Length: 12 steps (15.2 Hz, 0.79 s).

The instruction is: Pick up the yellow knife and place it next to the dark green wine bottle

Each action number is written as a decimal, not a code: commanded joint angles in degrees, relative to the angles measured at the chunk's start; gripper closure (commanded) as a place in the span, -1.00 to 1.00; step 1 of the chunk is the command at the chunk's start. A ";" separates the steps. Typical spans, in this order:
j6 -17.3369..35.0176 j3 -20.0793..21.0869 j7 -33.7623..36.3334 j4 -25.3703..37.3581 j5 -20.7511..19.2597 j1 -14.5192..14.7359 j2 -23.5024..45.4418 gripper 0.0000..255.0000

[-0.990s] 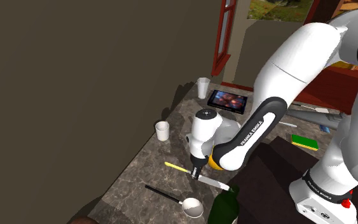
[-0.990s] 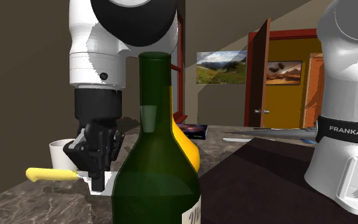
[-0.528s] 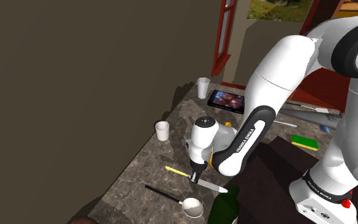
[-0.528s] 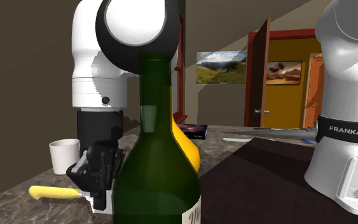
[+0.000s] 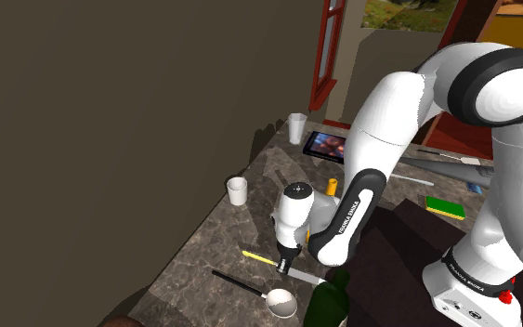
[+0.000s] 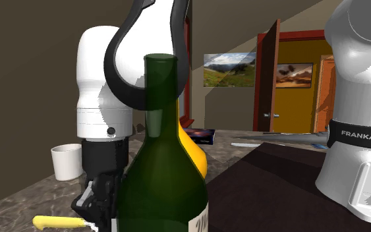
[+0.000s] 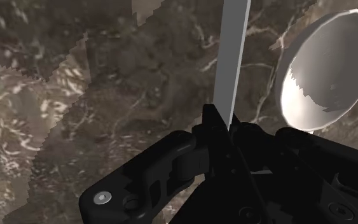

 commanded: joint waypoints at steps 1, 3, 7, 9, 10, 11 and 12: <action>1.23 -0.80 0.19 0.70 -0.44 0.65 1.90 1.00; 1.78 -1.15 0.26 1.01 -0.60 0.95 2.75 1.00; 1.77 -1.14 0.25 1.02 -0.59 0.95 2.75 1.00; 1.77 -1.14 0.25 1.02 -0.59 0.95 2.75 1.00; 1.77 -1.14 0.25 1.01 -0.59 0.95 2.75 -1.00; 1.77 -1.14 0.25 1.02 -0.59 0.95 2.75 -1.00; 1.77 -1.14 0.25 1.02 -0.59 0.95 2.75 -1.00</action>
